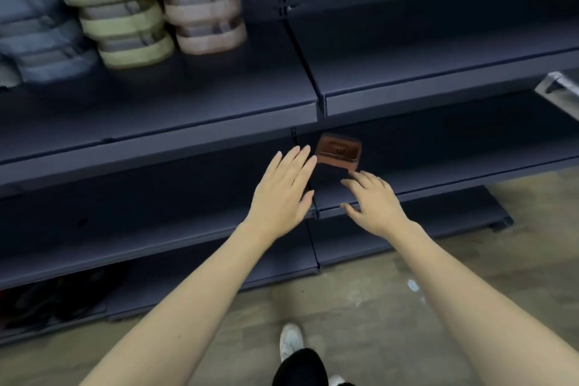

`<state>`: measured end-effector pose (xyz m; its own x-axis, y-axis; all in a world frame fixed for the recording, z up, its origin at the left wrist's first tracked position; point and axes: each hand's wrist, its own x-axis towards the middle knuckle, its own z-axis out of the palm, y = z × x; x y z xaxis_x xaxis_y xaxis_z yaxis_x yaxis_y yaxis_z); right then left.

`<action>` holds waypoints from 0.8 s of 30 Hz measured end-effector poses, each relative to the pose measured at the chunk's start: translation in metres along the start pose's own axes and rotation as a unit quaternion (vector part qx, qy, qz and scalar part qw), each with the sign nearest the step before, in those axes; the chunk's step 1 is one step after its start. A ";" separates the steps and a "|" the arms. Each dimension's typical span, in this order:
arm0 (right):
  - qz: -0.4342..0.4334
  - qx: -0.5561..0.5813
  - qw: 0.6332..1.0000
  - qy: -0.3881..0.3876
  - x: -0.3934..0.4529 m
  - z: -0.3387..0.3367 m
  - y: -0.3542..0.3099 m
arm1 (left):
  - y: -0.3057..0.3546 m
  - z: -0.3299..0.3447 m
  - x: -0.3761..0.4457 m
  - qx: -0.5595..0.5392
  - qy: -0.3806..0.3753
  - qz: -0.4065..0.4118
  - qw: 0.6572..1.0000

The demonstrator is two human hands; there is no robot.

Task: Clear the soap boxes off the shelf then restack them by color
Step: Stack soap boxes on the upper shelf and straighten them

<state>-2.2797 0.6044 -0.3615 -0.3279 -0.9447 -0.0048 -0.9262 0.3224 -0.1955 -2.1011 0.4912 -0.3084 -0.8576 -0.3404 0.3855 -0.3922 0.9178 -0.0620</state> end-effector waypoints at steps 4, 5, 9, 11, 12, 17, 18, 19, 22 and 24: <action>-0.008 -0.008 1.000 -0.002 0.021 0.039 0.022 | 0.001 0.060 0.002 -0.006 -0.068 -0.060 0.996; -0.008 -0.012 1.000 -0.006 0.028 0.048 0.029 | -0.001 0.074 0.004 -0.003 -0.080 -0.074 0.994; 0.013 -0.037 0.999 -0.010 0.063 0.078 0.051 | -0.014 0.127 0.004 0.011 -0.133 -0.135 0.982; 0.019 -0.052 0.998 -0.018 0.081 0.090 0.060 | -0.024 0.150 -0.001 0.018 -0.155 -0.166 0.974; 0.017 -0.060 0.998 -0.023 0.091 0.095 0.065 | -0.029 0.160 -0.004 0.019 -0.159 -0.179 0.971; -0.020 -0.075 0.997 -0.014 0.135 0.113 0.084 | -0.058 0.196 -0.010 0.012 -0.170 -0.210 0.963; -0.030 -0.080 0.996 -0.016 0.144 0.116 0.086 | -0.064 0.201 -0.008 0.010 -0.167 -0.215 0.962; -0.034 -0.082 0.996 -0.016 0.154 0.119 0.088 | -0.071 0.205 -0.007 0.009 -0.161 -0.221 0.962; -0.026 -0.083 0.996 -0.005 0.182 0.126 0.088 | -0.088 0.217 -0.003 0.013 -0.140 -0.233 0.962; -0.018 -0.087 0.996 0.006 0.200 0.128 0.088 | -0.097 0.224 -0.001 0.015 -0.133 -0.241 0.961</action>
<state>-2.4028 0.4366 -0.5054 -0.2959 -0.9552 0.0113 -0.9551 0.2956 -0.0218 -2.1367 0.3571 -0.5091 -0.6269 -0.7686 0.1272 -0.7715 0.6352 0.0358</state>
